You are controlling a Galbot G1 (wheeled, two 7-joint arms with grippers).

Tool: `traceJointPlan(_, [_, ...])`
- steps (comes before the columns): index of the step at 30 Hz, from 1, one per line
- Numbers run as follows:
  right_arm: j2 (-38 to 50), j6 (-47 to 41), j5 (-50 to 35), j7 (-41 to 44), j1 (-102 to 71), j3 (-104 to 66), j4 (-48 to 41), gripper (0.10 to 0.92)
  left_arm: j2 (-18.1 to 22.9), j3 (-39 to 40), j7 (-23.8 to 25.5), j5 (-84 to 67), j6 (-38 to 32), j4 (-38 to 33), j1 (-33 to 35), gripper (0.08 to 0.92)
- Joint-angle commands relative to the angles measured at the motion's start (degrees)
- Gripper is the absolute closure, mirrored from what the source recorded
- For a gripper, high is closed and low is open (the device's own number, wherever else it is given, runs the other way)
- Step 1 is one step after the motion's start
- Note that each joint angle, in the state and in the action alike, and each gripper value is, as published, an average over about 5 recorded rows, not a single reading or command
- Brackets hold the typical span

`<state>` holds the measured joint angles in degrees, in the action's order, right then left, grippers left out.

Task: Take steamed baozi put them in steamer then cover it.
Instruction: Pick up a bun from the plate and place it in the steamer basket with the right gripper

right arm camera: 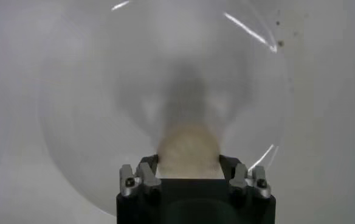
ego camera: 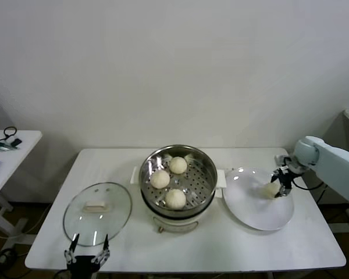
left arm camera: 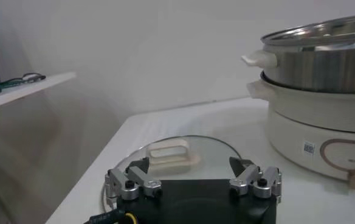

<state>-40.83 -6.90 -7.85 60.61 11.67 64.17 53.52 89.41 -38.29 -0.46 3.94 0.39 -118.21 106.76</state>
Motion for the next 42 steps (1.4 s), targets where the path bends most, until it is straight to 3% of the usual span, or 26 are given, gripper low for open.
traceJointPlan(1, [0.25,-3.48,-21.17,-0.51,31.58,26.32,16.94,0.339,-0.12,0.02,0.0,0.0,-0.01,-0.05,0.04,0.177])
traceJointPlan(8, [-6.68,-8.37,-38.22,-3.25,52.53,36.81,33.02,0.338,-0.34,0.46,-0.06,-0.21,0.24,-0.29,-0.37,0.177])
traceJointPlan(15, [-11.63,-16.63,-46.06,-13.21,49.15,33.28,43.81,0.338,-0.6,1.38,-0.57,-0.22,0.3,-0.44,-0.56,0.177])
traceJointPlan(25, [-17.31,-20.96,-40.43,-17.85,37.5,31.05,39.93,0.338,-1.43,1.03,-0.79,-0.19,0.27,-0.79,-0.36,0.177])
traceJointPlan(35, [-17.11,-20.76,-29.94,-17.76,29.23,29.31,33.61,0.338,-1.44,0.55,-0.81,-0.34,0.15,-1.24,-0.06,0.177])
traceJointPlan(42, [-17.41,-20.57,-27.73,-17.84,25.68,26.81,29.94,0.338,-1.49,0.13,-0.86,-0.43,0.08,-1.08,-0.18,0.177])
